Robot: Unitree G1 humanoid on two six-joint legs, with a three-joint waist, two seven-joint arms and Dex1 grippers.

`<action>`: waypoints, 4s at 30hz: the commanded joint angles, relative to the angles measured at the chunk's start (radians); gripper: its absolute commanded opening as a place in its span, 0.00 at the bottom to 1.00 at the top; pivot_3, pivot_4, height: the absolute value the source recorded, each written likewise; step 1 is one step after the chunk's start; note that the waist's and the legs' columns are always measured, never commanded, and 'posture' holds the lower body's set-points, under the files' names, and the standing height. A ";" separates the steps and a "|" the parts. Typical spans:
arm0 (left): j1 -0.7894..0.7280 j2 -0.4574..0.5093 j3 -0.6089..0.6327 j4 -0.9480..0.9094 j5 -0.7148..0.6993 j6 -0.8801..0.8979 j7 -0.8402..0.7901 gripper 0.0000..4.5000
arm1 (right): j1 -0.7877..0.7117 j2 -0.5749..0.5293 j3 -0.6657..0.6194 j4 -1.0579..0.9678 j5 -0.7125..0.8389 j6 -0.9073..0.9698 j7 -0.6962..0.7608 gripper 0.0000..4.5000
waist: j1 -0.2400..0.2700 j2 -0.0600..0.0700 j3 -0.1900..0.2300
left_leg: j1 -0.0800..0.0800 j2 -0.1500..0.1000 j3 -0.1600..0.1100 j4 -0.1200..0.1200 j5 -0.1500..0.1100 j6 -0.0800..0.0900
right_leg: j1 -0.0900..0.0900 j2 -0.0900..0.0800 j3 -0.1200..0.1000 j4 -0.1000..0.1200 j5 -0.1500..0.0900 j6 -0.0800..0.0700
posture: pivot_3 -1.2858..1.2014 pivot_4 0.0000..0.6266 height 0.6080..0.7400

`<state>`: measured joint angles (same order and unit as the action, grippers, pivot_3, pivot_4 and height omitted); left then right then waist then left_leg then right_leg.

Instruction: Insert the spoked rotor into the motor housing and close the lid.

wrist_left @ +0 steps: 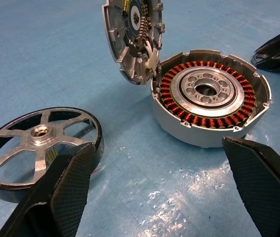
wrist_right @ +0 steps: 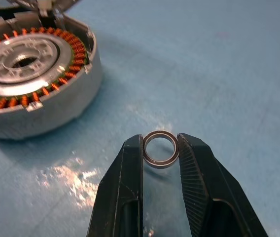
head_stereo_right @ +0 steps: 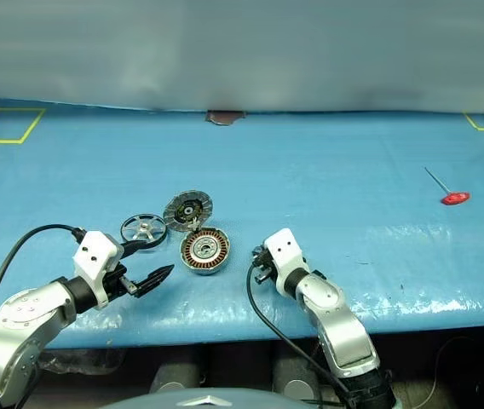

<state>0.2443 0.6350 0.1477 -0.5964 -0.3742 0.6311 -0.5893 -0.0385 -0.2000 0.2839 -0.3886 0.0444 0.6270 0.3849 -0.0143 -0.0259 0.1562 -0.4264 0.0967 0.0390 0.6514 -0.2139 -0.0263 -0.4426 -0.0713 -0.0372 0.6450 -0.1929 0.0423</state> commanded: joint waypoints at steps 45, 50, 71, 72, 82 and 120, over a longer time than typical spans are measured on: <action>0.026 -0.011 0.010 -0.029 -0.001 -0.031 0.018 1.00 | -0.218 0.079 0.175 0.174 0.018 -0.011 0.068 0.15 | 0.002 0.000 0.000 | -0.002 0.000 -0.003 0.000 0.000 0.000 | 0.000 0.002 0.000 0.000 0.000 -0.001 | 0.52 0.24 1.00; 0.029 -0.014 0.004 -0.028 0.001 -0.033 0.020 1.00 | -0.214 0.067 0.176 0.164 0.024 0.004 0.080 0.15 | 0.003 0.000 0.000 | -0.002 0.000 -0.003 0.000 0.000 0.000 | 0.000 0.002 0.000 0.000 0.000 -0.001 | 0.52 0.24 1.00; 0.028 -0.021 -0.003 -0.024 -0.001 -0.031 0.018 1.00 | -0.230 0.101 0.162 -0.004 0.086 0.141 0.043 0.01 | 0.002 0.000 0.000 | -0.002 0.000 -0.003 0.000 0.000 0.000 | 0.000 0.002 0.000 0.000 0.000 -0.001 | 0.52 0.24 1.00; 0.028 -0.021 -0.003 -0.024 -0.001 -0.031 0.018 1.00 | -0.230 0.101 0.171 0.006 0.082 0.137 0.042 0.01 | 0.002 0.000 0.000 | -0.002 0.000 -0.003 0.000 0.000 0.000 | 0.000 0.002 0.000 0.000 0.000 -0.001 | 0.52 0.24 1.00; 0.036 -0.020 0.002 -0.032 -0.003 -0.026 0.020 1.00 | -0.244 0.116 0.185 0.093 0.075 0.095 0.029 0.01 | 0.001 0.000 0.000 | -0.002 0.000 -0.003 0.000 0.000 0.000 | 0.000 0.002 0.000 0.000 0.000 -0.001 | 0.52 0.24 1.00; 0.015 -0.022 0.036 -0.044 -0.035 -0.032 0.009 1.00 | -0.211 0.091 0.128 0.094 0.126 0.044 0.070 0.01 | 0.002 0.000 0.000 | -0.002 0.000 -0.003 0.000 0.000 0.000 | 0.000 0.003 0.000 0.000 0.000 -0.001 | 0.52 0.24 1.00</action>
<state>0.2687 0.6184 0.1502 -0.6028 -0.3805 0.6207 -0.5719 -0.2481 -0.1089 0.4222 -0.2225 0.1422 0.6803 0.4338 -0.0124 -0.0255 0.1562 -0.4288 0.0972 0.0357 0.6511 -0.2139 -0.0264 -0.4431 -0.0687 -0.0371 0.6445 -0.1932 0.0414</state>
